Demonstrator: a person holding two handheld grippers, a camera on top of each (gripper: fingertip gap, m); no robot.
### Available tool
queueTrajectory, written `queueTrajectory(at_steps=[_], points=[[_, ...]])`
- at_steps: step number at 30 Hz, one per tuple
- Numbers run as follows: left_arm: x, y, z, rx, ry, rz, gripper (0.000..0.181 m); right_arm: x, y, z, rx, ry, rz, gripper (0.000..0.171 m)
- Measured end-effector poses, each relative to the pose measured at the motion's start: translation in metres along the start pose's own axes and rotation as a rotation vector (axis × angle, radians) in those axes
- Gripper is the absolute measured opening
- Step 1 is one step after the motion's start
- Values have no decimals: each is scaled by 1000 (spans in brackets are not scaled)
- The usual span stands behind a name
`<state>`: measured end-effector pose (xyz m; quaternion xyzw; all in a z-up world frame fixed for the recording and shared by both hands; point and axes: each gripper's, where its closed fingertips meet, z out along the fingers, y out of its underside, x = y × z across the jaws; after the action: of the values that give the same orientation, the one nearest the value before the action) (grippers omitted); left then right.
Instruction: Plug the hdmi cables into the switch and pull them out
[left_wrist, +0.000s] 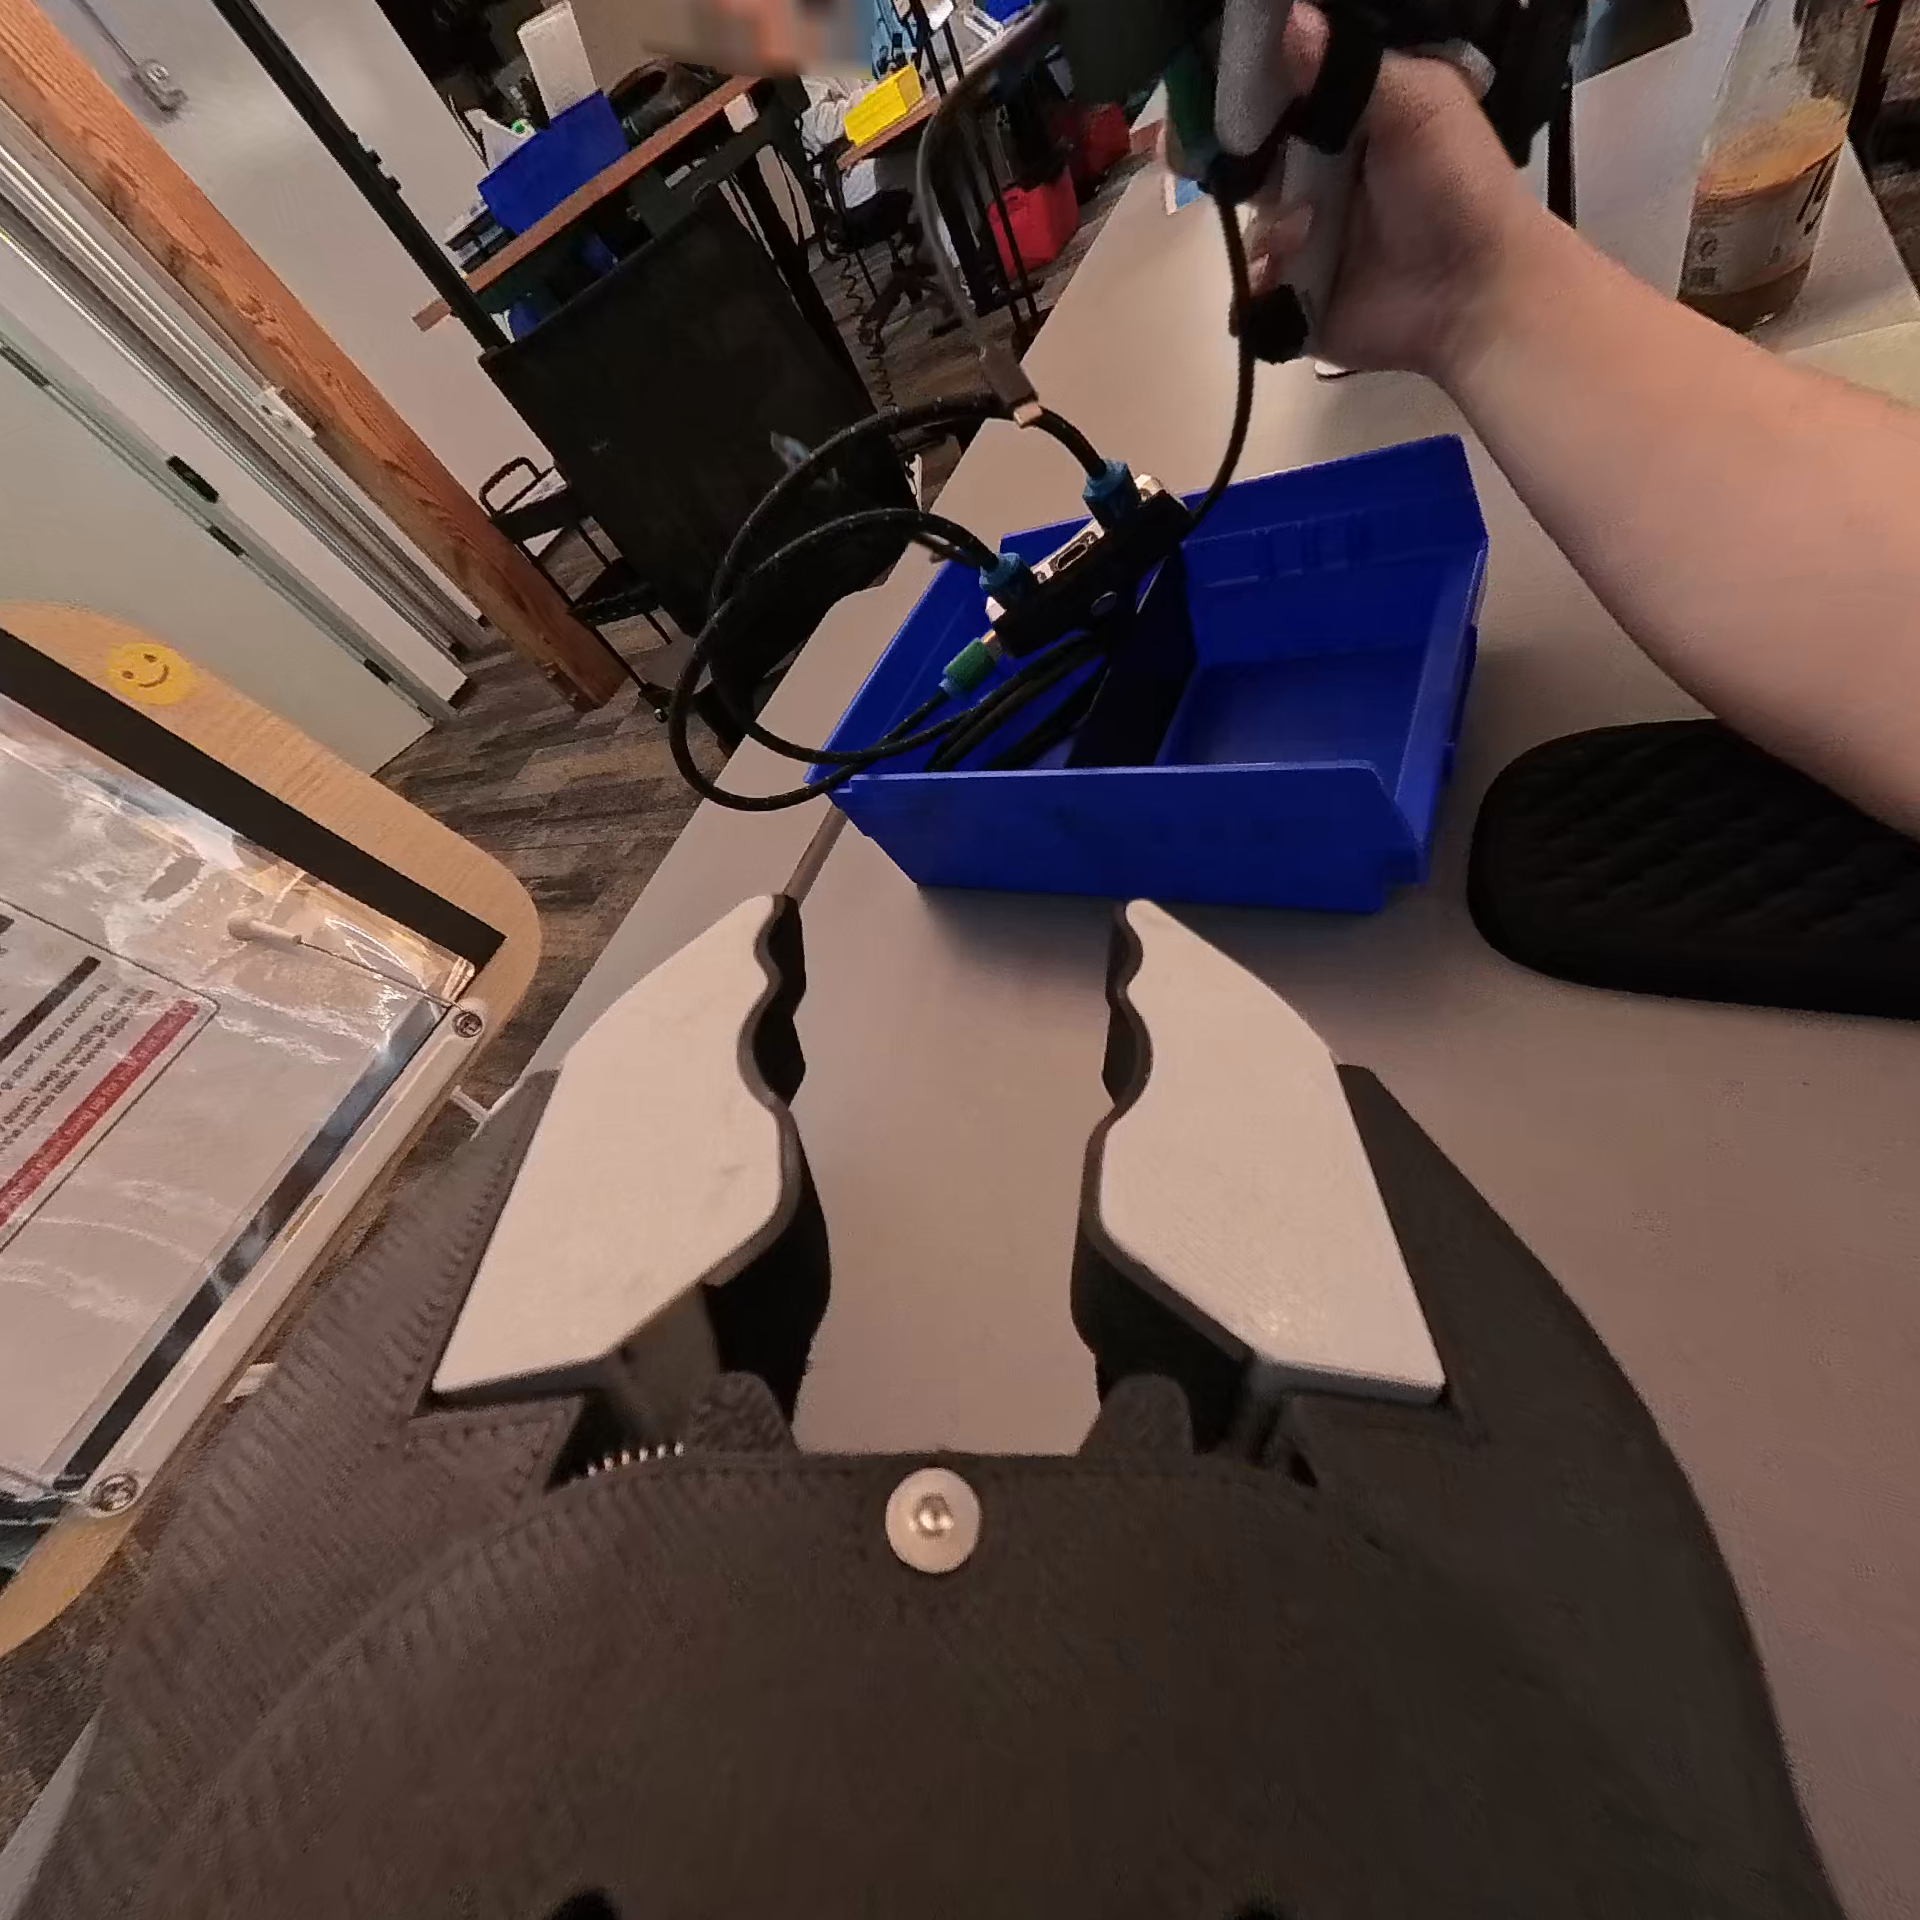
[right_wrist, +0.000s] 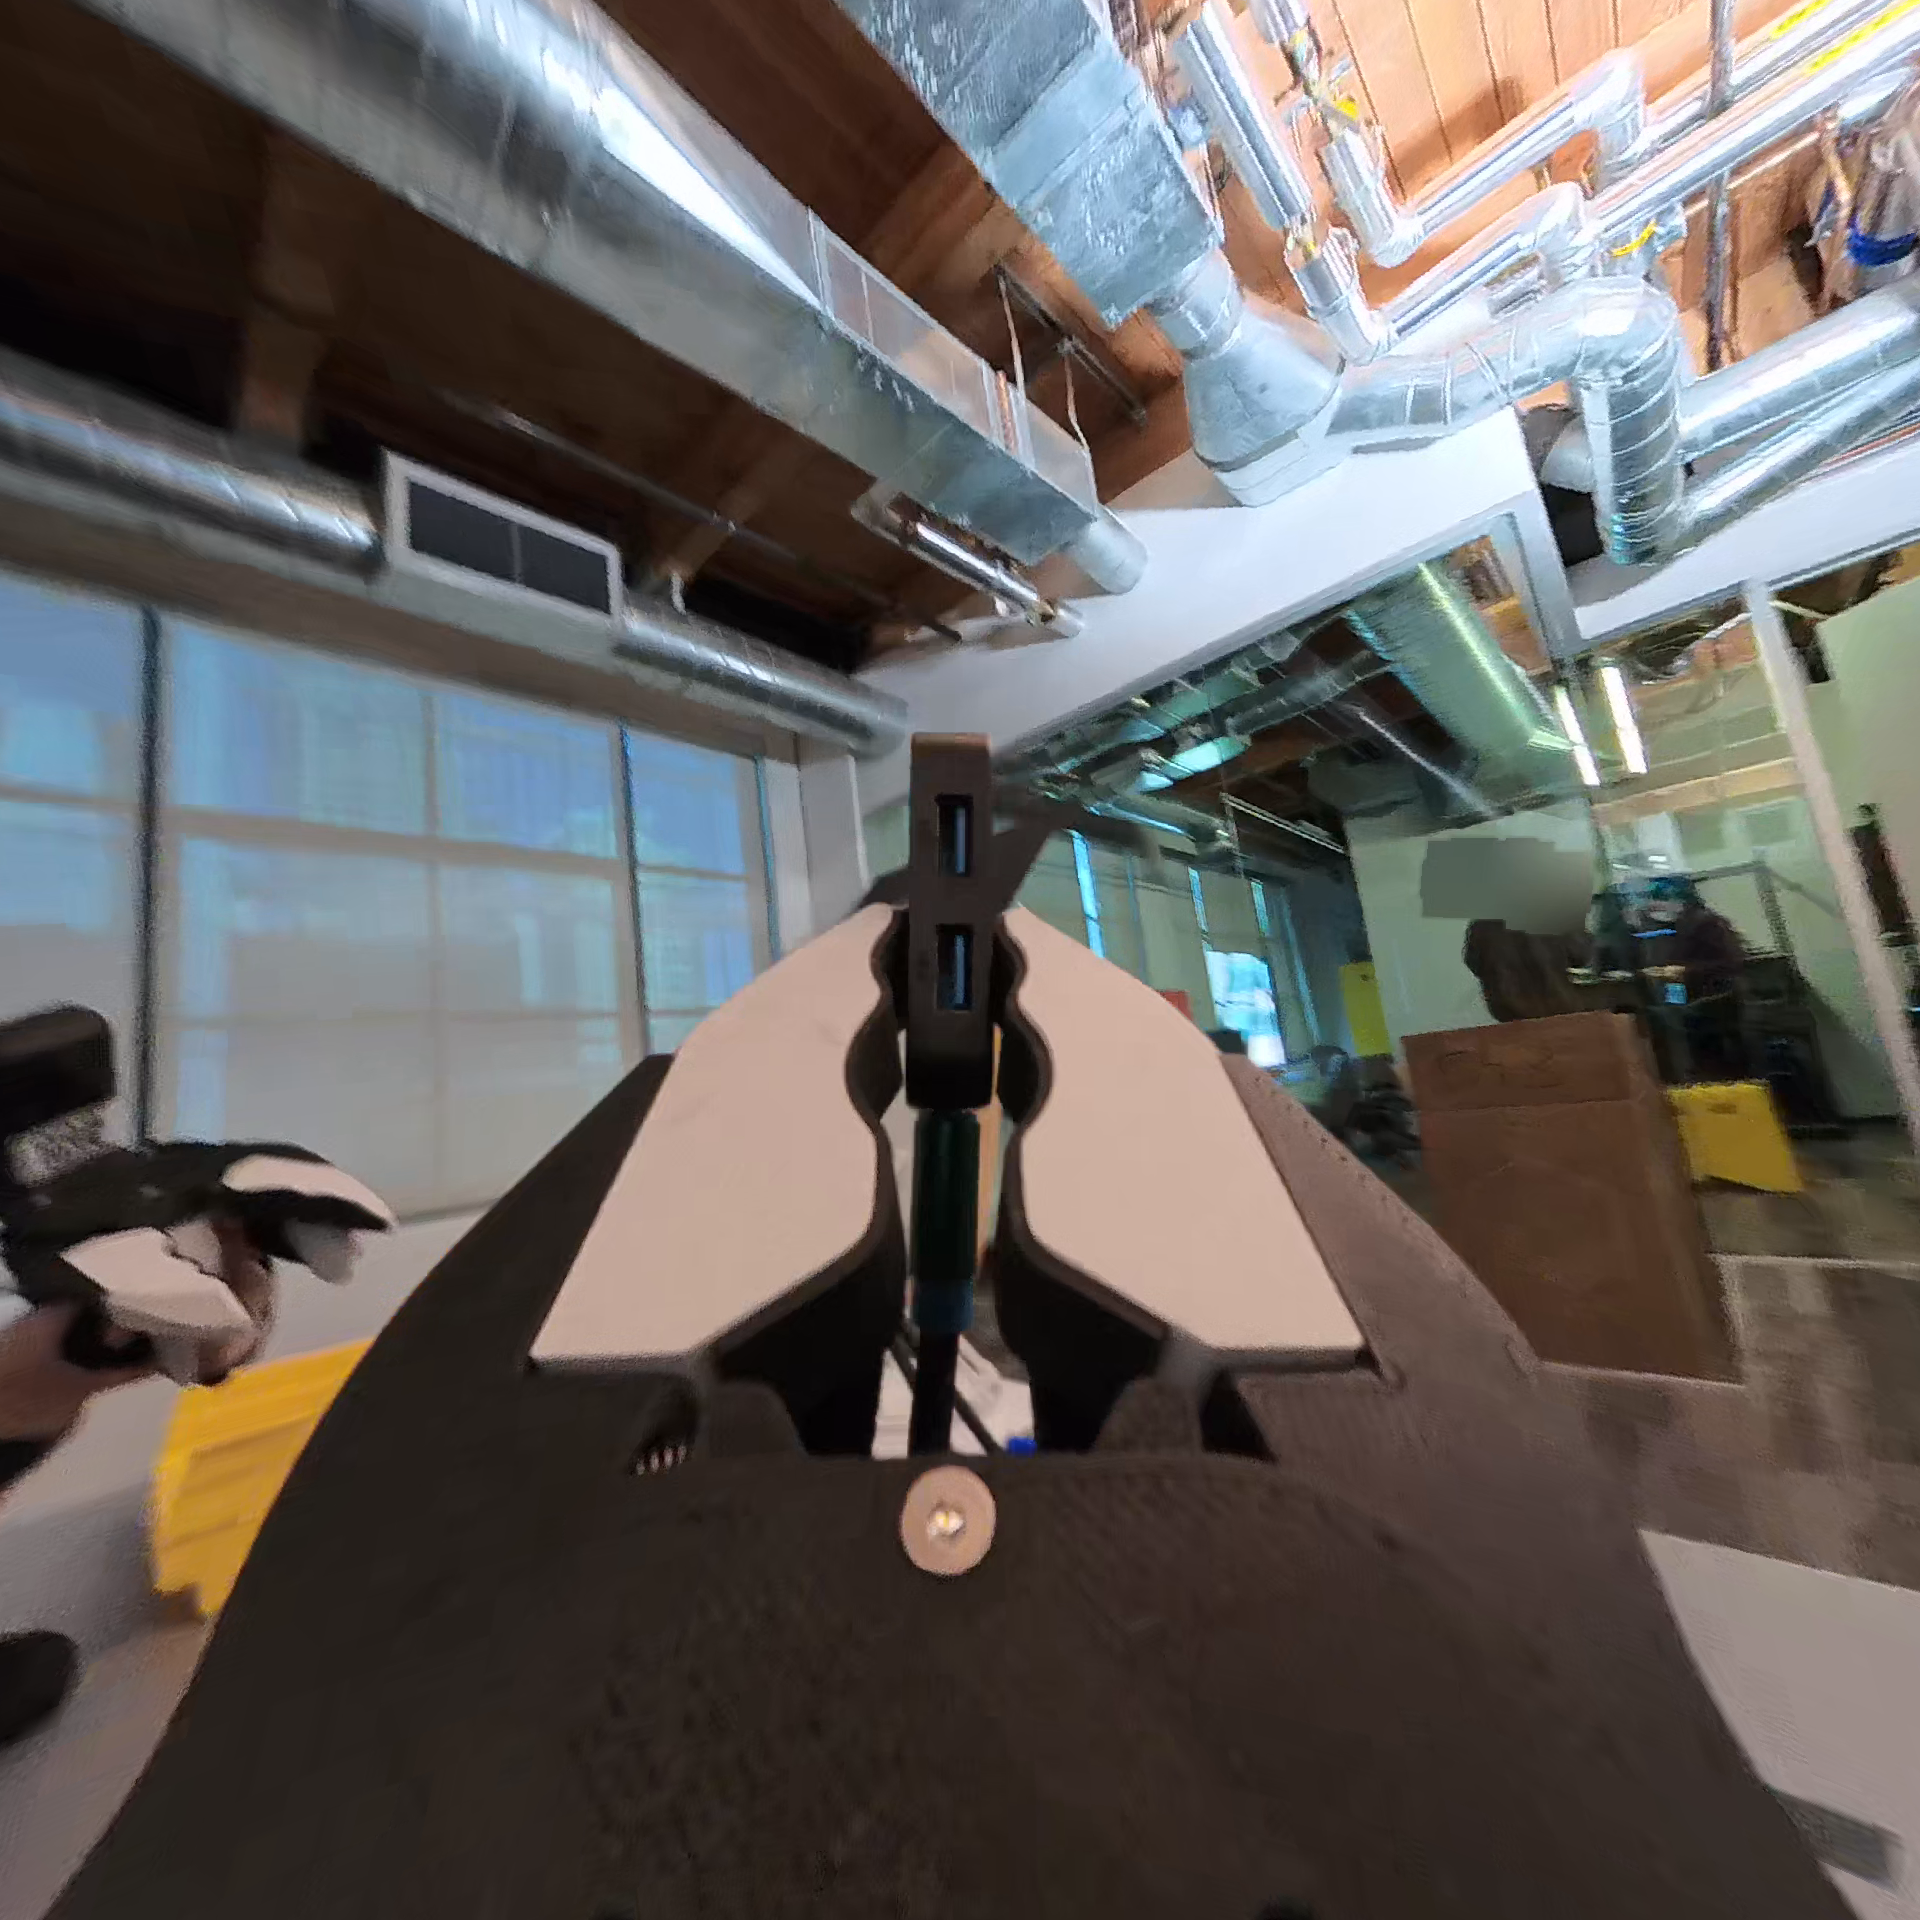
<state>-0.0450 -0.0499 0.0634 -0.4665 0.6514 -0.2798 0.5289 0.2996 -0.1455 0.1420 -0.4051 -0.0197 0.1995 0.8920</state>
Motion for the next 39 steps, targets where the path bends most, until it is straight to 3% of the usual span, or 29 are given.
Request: queueTrajectory(at_steps=[1, 12, 19, 23, 27, 33, 36, 39], points=[[0, 1, 1, -4, 0, 1, 55, 2, -3, -4, 32, -11, 40, 14], [3, 2, 4, -13, 7, 5, 55, 42, 18, -11, -49, 227, 208, 14], [4, 3, 5, -16, 11, 8, 55, 72, 22, -37, 17, 368, 361, 14], [5, 2, 5, -12, 21, 9, 55, 61, 15, -37, 28, 261, 326, 14], [7, 4, 6, -20, 29, 16, 56, 33, 24, -13, -123, 157, 135, 14], [10, 3, 7, -21, 36, 27, 56, -22, 86, 26, -527, -61, -255, 14], [10, 3, 6, -18, 37, 26, 56, -13, 104, 37, -621, 26, -250, 14], [10, 3, 6, -20, 37, 28, 56, -31, 135, 37, -765, -82, -296, 14]])
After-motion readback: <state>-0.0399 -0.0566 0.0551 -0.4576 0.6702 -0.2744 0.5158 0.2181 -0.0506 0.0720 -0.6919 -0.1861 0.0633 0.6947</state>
